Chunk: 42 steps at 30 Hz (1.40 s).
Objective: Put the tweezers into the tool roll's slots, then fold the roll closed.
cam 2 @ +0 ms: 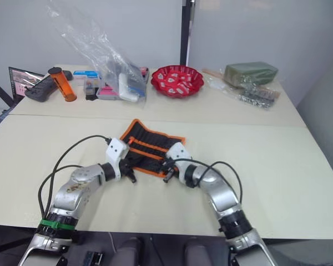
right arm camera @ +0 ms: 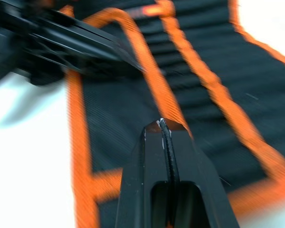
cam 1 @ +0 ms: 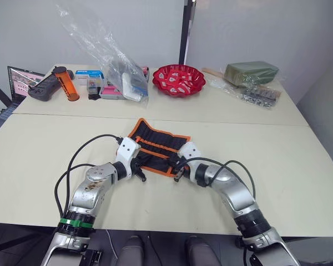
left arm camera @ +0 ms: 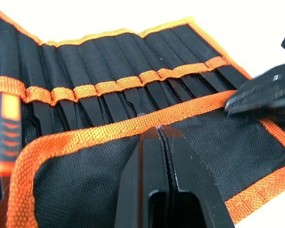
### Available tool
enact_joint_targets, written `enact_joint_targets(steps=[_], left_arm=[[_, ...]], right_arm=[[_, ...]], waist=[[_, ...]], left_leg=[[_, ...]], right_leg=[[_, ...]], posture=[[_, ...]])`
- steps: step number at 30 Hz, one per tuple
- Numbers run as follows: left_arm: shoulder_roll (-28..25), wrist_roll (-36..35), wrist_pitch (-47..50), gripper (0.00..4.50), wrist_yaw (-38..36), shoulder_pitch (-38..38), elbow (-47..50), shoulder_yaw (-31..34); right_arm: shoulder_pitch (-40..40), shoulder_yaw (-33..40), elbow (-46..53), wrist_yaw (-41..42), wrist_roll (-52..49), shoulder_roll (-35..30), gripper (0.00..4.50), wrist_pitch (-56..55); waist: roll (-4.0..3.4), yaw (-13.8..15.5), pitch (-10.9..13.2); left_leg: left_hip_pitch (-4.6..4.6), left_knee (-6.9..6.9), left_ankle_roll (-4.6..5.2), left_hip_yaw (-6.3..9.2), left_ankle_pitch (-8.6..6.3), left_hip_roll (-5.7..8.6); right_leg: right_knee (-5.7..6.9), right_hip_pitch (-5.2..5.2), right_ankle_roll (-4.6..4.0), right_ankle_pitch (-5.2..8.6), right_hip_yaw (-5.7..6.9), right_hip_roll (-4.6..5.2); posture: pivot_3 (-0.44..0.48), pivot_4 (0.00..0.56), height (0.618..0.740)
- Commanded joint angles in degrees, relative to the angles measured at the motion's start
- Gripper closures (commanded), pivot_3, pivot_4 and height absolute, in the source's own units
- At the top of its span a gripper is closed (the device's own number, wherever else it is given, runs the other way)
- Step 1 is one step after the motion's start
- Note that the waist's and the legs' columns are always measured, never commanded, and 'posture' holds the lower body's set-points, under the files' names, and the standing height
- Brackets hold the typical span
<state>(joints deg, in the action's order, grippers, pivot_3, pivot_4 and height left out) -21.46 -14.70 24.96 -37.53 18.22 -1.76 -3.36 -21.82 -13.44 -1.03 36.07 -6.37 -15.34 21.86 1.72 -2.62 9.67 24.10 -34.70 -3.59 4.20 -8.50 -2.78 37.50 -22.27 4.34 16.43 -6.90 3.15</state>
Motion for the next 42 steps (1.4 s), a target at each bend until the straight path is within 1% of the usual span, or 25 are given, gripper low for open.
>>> enact_joint_targets(steps=[1,4,6,9,12,16,20,22,23,29,31,33,39,42], left_arm=[[0.61,-0.38,-1.11,4.49,0.65,-1.31,0.19,0.93],[0.72,-4.05,-0.36,4.49,-0.61,-1.32,3.09,3.66],[-0.62,-5.37,0.44,4.49,-2.69,-2.02,5.5,3.74],[-2.94,-7.58,2.22,4.49,-4.94,-2.99,9.88,4.24],[-5.59,-9.66,3.45,4.5,-6.25,-3.74,13.85,5.96],[-11.0,-12.77,4.63,4.5,-8.9,-6.45,18.99,10.39],[-17.07,-17.11,6.34,4.5,-11.11,-11.08,24.08,17.18],[-19.02,-18.93,7.06,4.5,-11.75,-13.46,25.88,20.1],[-20.01,-19.33,7.19,4.5,-11.99,-14.98,26.54,21.68],[-22.44,-24.56,9.72,4.5,-12.77,-21.67,29.18,29.19],[-22.37,-27.32,11.24,3.91,-12.45,-23.69,30.09,31.85],[-22.46,-28.94,12.31,3.35,-12.26,-25.66,31.37,33.38],[-21.42,-33.06,14.65,1.36,-9.54,-30.89,36.7,36.07],[-20.91,-34.24,14.47,0.35,-8.05,-32.28,37.91,37.44]], right_arm=[[-1.37,5.27,4.87,0.23,-4.74,-0.58,4.5,3.56],[-4.29,11.38,9.04,2.5,-13.42,-1.46,4.5,10.7],[-6.48,15.05,10.52,3.55,-19.58,-2.17,4.5,16.82],[-8.93,18.92,10.67,3.19,-25.84,-3.52,4.5,25.3],[-9.61,20.58,10.56,4.56,-30.76,-5.86,3.66,31.89],[-9.49,18.73,9.54,4.57,-31.02,-8.44,2.25,35.21],[-9.66,16.3,7.97,5.4,-30.07,-9.59,0.92,35.3],[-10.0,15.53,6.46,5.59,-29.41,-9.74,0.22,34.61],[-10.34,15.52,5.27,5.87,-29.7,-9.69,0.1,34.99],[-12.3,13.7,-0.42,7.33,-29.1,-10.67,0.1,36.0],[-13.25,13.32,-2.39,7.99,-29.06,-10.81,0.0,36.68],[-13.9,12.42,-3.56,9.12,-28.75,-11.02,0.0,36.75],[-14.77,9.85,-8.06,10.44,-25.64,-10.58,0.0,33.16],[-15.19,9.81,-8.86,11.14,-26.32,-9.65,0.0,34.15]], waist=[[0.0,0.01,0.0],[0.0,-0.18,0.04],[0.0,-0.23,0.06],[0.0,-0.19,0.07],[-0.02,0.01,0.09],[-0.01,-0.21,0.12],[-0.01,-0.71,0.15],[-0.01,-0.89,0.17],[-0.01,-0.96,0.17],[-0.01,-1.23,0.23],[-0.01,-1.19,0.23],[-0.01,-1.29,0.23],[0.0,-1.3,0.24],[0.0,-1.31,0.23]], left_leg=[[0.0,0.0,0.0,0.0,0.0,0.0],[0.11,0.0,0.0,0.0,0.0,0.0],[0.15,0.0,0.01,0.0,0.0,-0.01],[0.17,0.08,0.0,0.01,0.0,-0.01],[0.22,0.17,0.01,0.04,0.0,-0.01],[0.3,0.22,0.01,-0.01,-0.01,0.0],[0.3,0.44,0.01,-0.04,0.0,-0.03],[0.32,0.49,0.01,-0.04,0.0,-0.04],[0.34,0.49,0.01,-0.04,0.0,-0.04],[0.39,0.49,0.01,-0.07,0.0,-0.03],[0.47,0.48,0.01,-0.08,0.0,-0.03],[0.55,0.48,0.01,-0.08,0.0,-0.04],[0.66,0.48,0.02,-0.12,0.0,-0.05],[0.64,0.48,0.01,-0.14,0.0,-0.05]], right_leg=[[0.01,-0.01,0.0,0.0,0.0,0.0],[0.02,-0.11,0.0,-0.01,-0.01,-0.01],[0.03,-0.15,-0.01,-0.01,-0.01,-0.01],[-0.04,-0.16,-0.01,-0.01,0.0,-0.01],[-0.26,-0.13,-0.03,-0.02,0.02,0.0],[-0.44,-0.16,-0.01,-0.04,-0.01,0.03],[-0.45,-0.34,-0.05,-0.02,-0.03,0.02],[-0.44,-0.38,-0.07,-0.01,-0.02,0.01],[-0.45,-0.39,-0.06,0.0,-0.03,0.02],[-0.47,-0.45,-0.07,-0.01,-0.03,0.04],[-0.47,-0.53,-0.08,-0.01,-0.04,0.04],[-0.46,-0.65,-0.08,-0.02,-0.04,0.04],[-0.42,-0.79,-0.14,-0.05,-0.07,0.03],[-0.42,-0.79,-0.14,-0.05,-0.08,0.03]], posture=[[0.0,0.15,0.74],[0.0,0.15,0.74],[0.0,0.15,0.74],[0.0,0.15,0.74],[0.0,0.15,0.74],[0.0,0.15,0.74],[0.0,0.15,0.74],[0.0,0.15,0.74],[0.0,0.15,0.74],[0.0,0.15,0.74],[0.0,0.15,0.74],[0.0,0.15,0.74],[0.0,0.15,0.74],[0.0,0.15,0.74]])
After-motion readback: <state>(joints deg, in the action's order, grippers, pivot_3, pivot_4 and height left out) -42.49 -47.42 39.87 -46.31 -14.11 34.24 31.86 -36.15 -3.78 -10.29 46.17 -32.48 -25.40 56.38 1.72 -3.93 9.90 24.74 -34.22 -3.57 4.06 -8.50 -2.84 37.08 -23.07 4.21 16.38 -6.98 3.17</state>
